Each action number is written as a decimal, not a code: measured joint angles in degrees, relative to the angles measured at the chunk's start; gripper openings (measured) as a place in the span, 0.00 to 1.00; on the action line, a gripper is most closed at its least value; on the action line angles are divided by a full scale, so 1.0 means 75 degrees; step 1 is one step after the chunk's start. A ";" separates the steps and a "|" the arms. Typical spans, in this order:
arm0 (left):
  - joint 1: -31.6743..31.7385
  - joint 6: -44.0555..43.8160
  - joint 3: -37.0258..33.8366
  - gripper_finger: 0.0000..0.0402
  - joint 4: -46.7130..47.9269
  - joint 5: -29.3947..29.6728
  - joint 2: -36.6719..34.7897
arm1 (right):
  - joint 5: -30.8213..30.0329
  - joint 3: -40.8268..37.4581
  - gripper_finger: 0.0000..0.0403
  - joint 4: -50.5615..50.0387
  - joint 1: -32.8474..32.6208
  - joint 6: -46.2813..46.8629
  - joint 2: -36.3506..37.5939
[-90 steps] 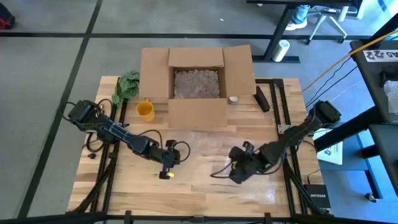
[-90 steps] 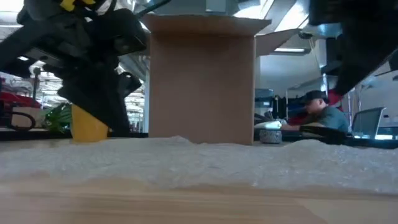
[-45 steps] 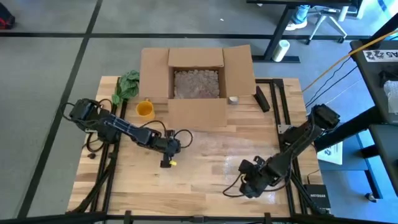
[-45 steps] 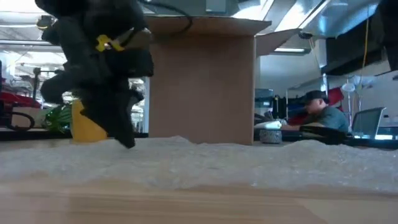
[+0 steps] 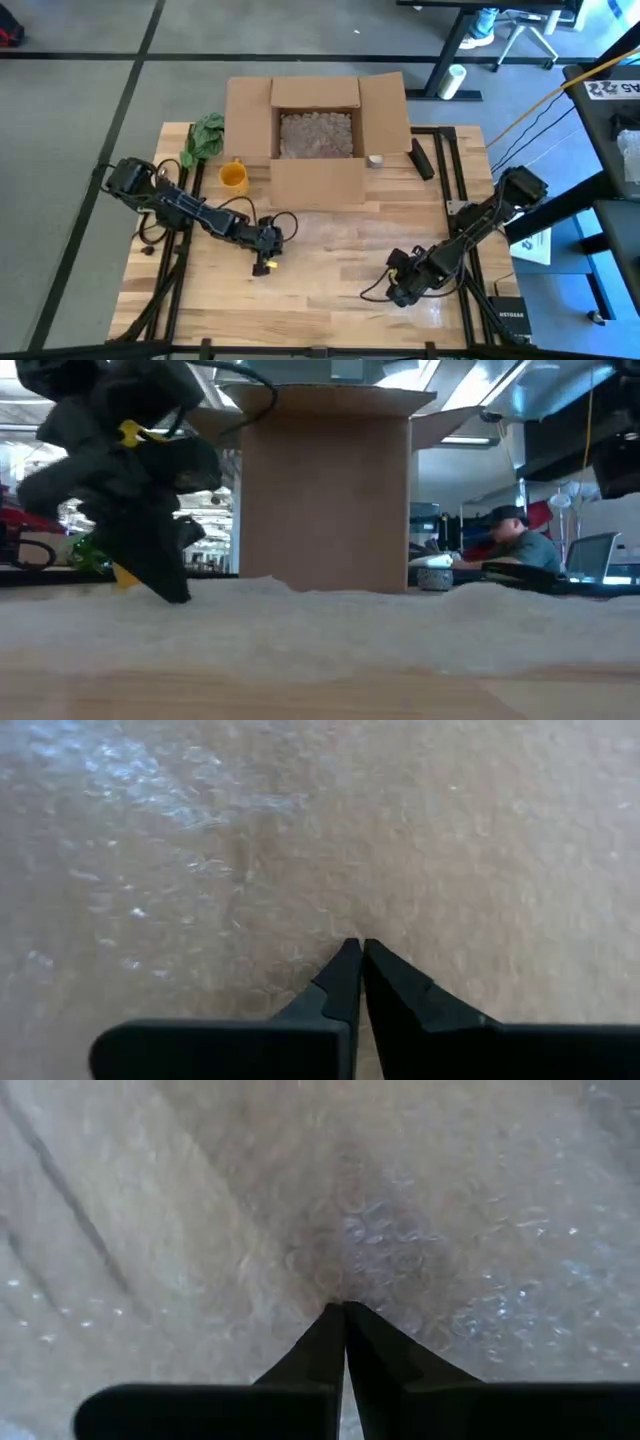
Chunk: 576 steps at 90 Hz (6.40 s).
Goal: Wrap mug
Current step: Wrap the yellow mug with the bubble wrap
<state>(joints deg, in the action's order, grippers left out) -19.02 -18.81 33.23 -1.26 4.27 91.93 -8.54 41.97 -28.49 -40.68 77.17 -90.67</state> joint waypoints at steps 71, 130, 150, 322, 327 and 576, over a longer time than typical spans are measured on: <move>-0.0222 -0.0903 0.0001 0.00 0.2024 0.0681 -0.0631 | -0.0419 -0.0025 0.00 0.0336 0.0750 -0.1122 -0.0036; -0.0668 -0.0999 0.0319 0.01 0.2854 0.2093 -0.3004 | -0.3370 0.0404 0.04 0.0636 -0.0345 -0.0966 0.0515; -0.0470 -0.0760 0.0912 0.09 0.4401 0.3934 -0.4353 | -0.4013 0.0508 0.19 0.1575 -0.0324 -0.1931 0.0576; 0.4595 -0.0303 0.1125 0.33 0.6907 0.2117 -0.3222 | -0.4924 0.0508 0.30 0.2483 -0.0021 -0.3475 0.0576; 0.4595 -0.0302 0.1125 0.27 0.6913 0.2240 -0.3222 | -0.4924 0.0508 0.30 0.2483 -0.0021 -0.3475 0.0576; 0.0353 0.3629 0.5569 0.00 0.4099 0.0019 0.1189 | -0.6934 0.0519 0.30 0.1757 0.0033 -0.4872 0.2976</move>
<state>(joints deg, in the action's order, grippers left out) -16.38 8.40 75.00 29.48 4.42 100.85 -60.55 45.87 -15.31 -40.43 40.63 -68.34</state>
